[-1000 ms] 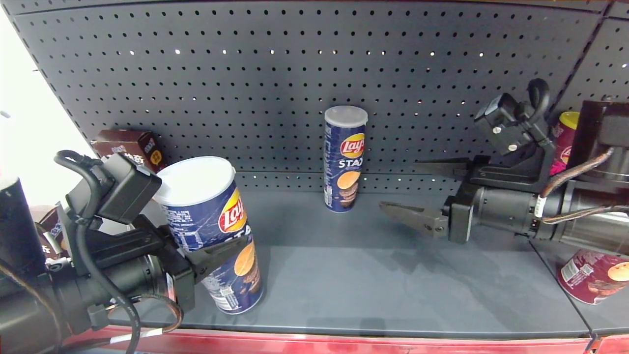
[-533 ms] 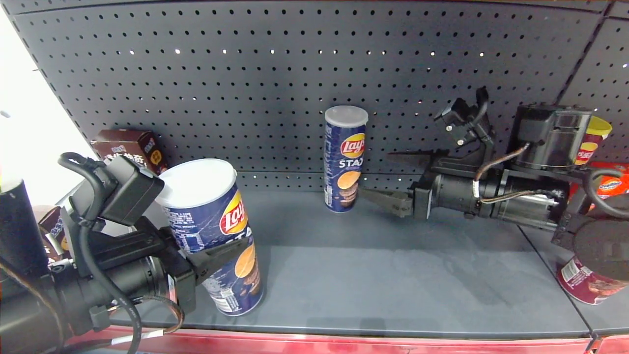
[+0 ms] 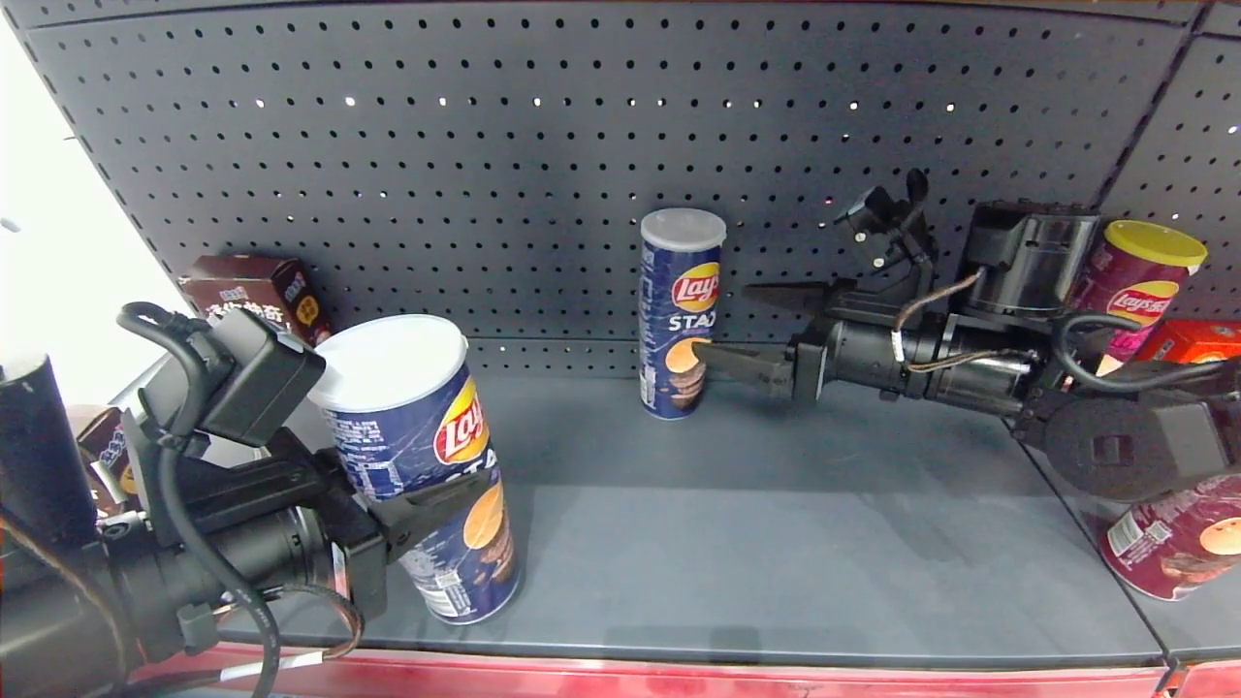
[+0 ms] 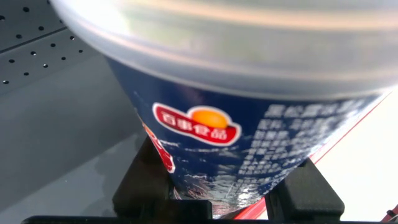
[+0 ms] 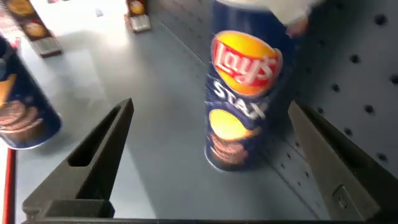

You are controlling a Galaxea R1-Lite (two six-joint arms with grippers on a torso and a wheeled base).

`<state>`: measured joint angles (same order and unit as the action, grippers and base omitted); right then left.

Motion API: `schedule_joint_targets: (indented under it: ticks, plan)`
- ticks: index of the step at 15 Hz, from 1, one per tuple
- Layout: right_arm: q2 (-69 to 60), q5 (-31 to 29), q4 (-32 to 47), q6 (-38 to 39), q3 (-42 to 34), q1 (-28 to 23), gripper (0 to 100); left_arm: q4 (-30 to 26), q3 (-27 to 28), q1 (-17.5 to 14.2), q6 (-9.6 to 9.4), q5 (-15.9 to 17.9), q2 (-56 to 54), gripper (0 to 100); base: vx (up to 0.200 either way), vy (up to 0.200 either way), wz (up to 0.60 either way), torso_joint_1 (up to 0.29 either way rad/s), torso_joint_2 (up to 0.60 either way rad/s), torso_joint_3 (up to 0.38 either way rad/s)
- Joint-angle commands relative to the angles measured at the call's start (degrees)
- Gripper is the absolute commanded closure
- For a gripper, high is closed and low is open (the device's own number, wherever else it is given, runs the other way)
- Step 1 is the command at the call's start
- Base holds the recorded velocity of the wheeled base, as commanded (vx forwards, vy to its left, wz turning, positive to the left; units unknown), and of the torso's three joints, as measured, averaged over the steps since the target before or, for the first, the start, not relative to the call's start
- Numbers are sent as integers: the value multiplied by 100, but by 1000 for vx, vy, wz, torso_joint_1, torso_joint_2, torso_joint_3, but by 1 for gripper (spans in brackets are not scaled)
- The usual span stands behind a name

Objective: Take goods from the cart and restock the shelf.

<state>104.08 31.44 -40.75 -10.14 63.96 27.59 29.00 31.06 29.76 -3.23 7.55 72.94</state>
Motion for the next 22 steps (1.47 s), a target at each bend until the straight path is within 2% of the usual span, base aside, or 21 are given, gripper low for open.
schedule_joint_targets:
  ticks: [1,2,7,22]
  plan:
    - [235,231,-258,4,37,-8,0,0,-4,4,-2,1,10,100,0,0,0,0,0,0]
    - [367,416,-495,4,37,-34,0,0,5,4,-2,1,10,100,0,0,0,0,0,0]
    - [516,662,-513,-5,81,-254,0,0,5,4,-2,1,1,100,0,0,0,0,0,0]
    - [1501,644,-504,-40,837,-289,0,-17,-4,-5,-2,1,1,100,0,0,0,0,0,0]
